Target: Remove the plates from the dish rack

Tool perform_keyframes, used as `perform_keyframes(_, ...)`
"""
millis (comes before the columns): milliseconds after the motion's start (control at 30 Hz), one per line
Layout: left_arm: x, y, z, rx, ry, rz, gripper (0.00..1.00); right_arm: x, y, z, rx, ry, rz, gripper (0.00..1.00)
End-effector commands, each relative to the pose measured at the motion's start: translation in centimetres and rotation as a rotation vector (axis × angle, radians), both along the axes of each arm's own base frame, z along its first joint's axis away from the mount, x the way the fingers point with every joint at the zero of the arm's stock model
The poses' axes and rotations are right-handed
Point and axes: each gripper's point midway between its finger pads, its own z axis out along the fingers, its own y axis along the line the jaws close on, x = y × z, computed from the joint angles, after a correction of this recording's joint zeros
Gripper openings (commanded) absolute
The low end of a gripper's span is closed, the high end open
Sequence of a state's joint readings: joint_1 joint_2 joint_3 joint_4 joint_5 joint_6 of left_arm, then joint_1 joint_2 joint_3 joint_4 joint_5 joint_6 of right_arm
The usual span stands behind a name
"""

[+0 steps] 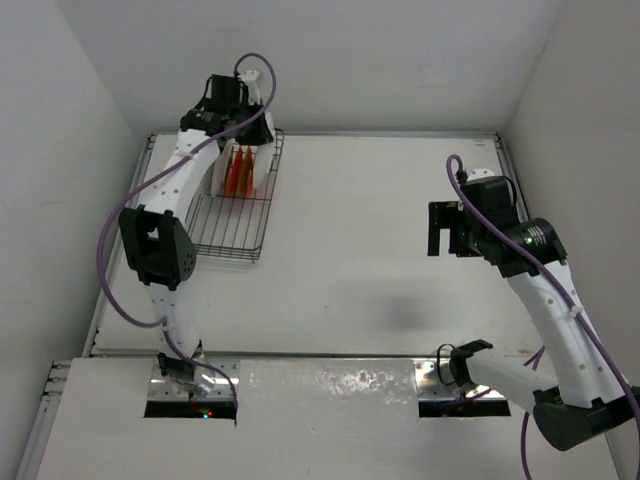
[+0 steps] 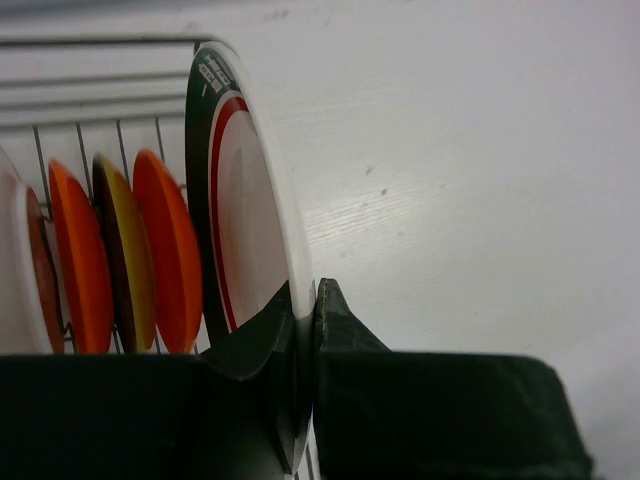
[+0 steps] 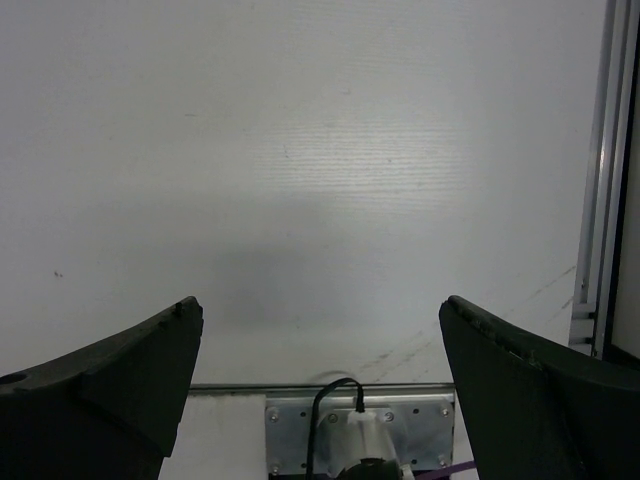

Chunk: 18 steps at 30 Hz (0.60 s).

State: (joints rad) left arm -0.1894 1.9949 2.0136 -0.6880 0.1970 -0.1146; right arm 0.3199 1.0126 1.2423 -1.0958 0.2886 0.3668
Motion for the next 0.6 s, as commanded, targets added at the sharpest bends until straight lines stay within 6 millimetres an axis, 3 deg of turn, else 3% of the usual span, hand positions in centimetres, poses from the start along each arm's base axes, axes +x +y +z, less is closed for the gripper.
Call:
perform_keyframes(0, -1.9, -1.1, 16.1, -0.034, -0.461, -0.122, 0.0, 0.8, -0.3, 1.1, 0.019, -0.025, -0.095, 0.99)
perform_keyframes(100, -4.3, -4.5, 17.4, -0.073, -0.519, -0.288, 0.0, 2.3, 1.8, 1.9, 0.14, -0.034, -0.125, 0.99)
perform_keyframes(167, -6.2, -7.2, 17.4, -0.038, -0.548, -0.37, 0.0, 3.8, 3.3, 4.1, 0.247, -0.075, -0.155, 0.99)
perform_keyframes(200, -6.7, -7.6, 17.6, 0.002, -0.571, -0.373, 0.0, 4.4, 4.8, 4.8, 0.312, -0.071, -0.131, 0.99)
perform_keyframes(233, -7.6, -9.1, 16.5, 0.025, -0.558, -0.4, 0.0, 5.8, 5.8, 5.9, 0.379, -0.089, -0.16, 0.99)
perform_keyframes(267, -8.5, -9.6, 17.2, 0.041, -0.585, -0.408, 0.0, 6.7, 6.2, 6.4, 0.419, -0.093, -0.181, 0.99)
perform_keyframes(300, -9.4, -11.0, 15.7, 0.097, -0.582, -0.434, 0.0, 8.2, 7.6, 7.9, 0.499, -0.102, -0.163, 0.99)
perform_keyframes(333, -10.1, -11.9, 15.5, 0.127, -0.616, -0.464, 0.0, 9.1, 8.1, 8.7, 0.577, -0.1, -0.201, 0.99)
perform_keyframes(367, -10.6, -11.0, 14.1, 0.22, -0.627, -0.419, 0.0, 10.3, 7.3, 10.9, 0.635, -0.146, -0.242, 0.99)
perform_keyframes(400, -12.1, -12.8, 13.8, 0.246, -0.657, -0.44, 0.0, 11.4, 8.3, 11.5, 0.712, -0.137, -0.227, 0.99)
perform_keyframes(433, -13.0, -12.7, 15.4, 0.288, -0.751, -0.427, 0.0, 12.3, 8.0, 12.9, 0.778, -0.163, -0.261, 0.99)
perform_keyframes(467, -13.2, -12.3, 12.9, 0.358, -0.729, -0.402, 0.0, 12.7, 8.2, 13.6, 0.806, -0.175, -0.264, 0.99)
perform_keyframes(500, -14.3, -13.5, 13.3, 0.361, -0.775, -0.413, 0.0, 13.4, 8.5, 13.3, 0.823, -0.161, -0.277, 0.98)
perform_keyframes(567, -15.3, -13.4, 12.1, 0.43, -0.786, -0.427, 0.0, 13.8, 8.9, 12.5, 0.833, -0.13, -0.287, 0.98)
